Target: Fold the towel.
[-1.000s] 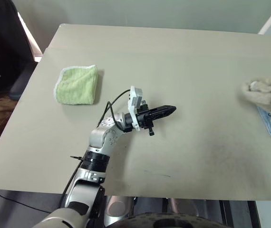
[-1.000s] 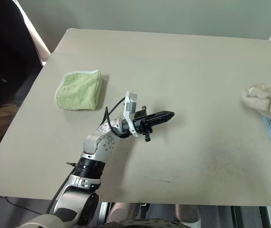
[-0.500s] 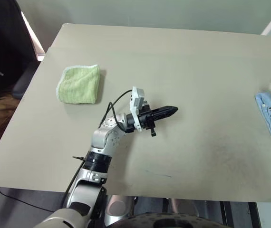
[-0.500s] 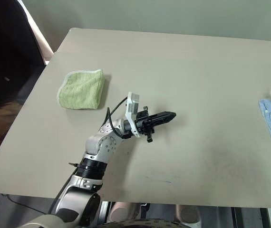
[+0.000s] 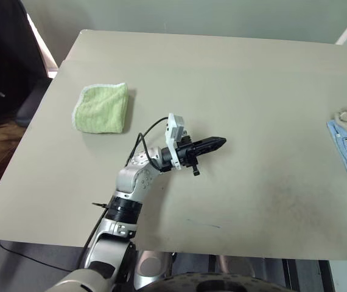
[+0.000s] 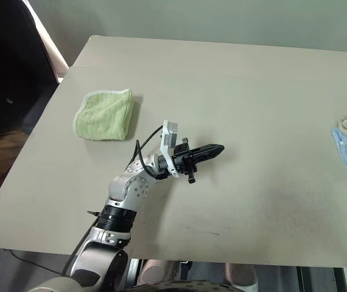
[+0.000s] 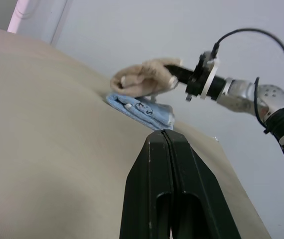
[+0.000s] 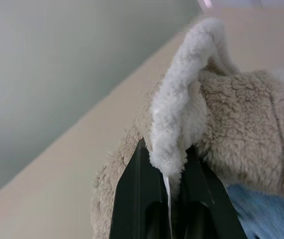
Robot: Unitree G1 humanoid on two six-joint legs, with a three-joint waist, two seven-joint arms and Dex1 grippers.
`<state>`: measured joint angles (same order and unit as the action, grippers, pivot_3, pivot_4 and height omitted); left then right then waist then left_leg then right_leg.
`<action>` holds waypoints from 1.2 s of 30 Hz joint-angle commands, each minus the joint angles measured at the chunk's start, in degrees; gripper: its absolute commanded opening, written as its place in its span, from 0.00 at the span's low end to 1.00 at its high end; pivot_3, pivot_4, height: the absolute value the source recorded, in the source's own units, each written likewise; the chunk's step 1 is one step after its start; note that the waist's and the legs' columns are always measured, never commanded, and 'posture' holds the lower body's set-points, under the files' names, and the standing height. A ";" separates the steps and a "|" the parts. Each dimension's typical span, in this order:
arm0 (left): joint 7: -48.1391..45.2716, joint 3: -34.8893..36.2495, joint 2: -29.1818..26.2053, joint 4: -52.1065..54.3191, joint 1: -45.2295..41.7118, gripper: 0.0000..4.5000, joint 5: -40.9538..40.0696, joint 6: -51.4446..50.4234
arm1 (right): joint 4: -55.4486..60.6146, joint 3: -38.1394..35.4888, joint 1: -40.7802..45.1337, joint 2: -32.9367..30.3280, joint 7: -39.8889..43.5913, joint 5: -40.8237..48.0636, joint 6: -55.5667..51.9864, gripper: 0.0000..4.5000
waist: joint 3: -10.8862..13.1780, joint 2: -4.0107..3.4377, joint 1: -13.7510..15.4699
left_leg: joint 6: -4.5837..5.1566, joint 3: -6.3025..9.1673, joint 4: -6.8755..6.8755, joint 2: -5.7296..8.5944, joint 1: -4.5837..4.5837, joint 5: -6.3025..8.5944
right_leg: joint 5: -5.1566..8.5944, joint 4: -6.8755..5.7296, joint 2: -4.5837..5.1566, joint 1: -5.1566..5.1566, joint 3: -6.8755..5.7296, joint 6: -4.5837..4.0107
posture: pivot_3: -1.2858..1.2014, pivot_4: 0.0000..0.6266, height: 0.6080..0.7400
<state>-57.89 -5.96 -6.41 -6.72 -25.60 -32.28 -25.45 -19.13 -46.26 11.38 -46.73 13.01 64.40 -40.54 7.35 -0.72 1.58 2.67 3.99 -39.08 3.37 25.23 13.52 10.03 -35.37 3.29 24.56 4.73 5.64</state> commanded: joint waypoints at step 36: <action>0.59 0.04 -0.99 1.79 0.16 0.00 0.59 2.11 | 7.04 -12.24 -12.39 -0.63 9.64 -6.39 -5.78 1.00 | -0.04 -0.16 0.33 | 0.29 -0.02 0.00 -0.01 -0.04 0.09 | -0.07 -0.01 -0.02 -0.04 -0.01 -0.29 | 0.52 0.24 0.91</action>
<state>-57.12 -5.90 -7.59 -5.92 -25.17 -31.85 -24.54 -15.22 -53.97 -0.23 -45.20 21.62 56.10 -45.37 7.31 -0.88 1.91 2.92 3.98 -39.07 3.36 25.21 13.60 10.05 -35.38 3.28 24.52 4.71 5.29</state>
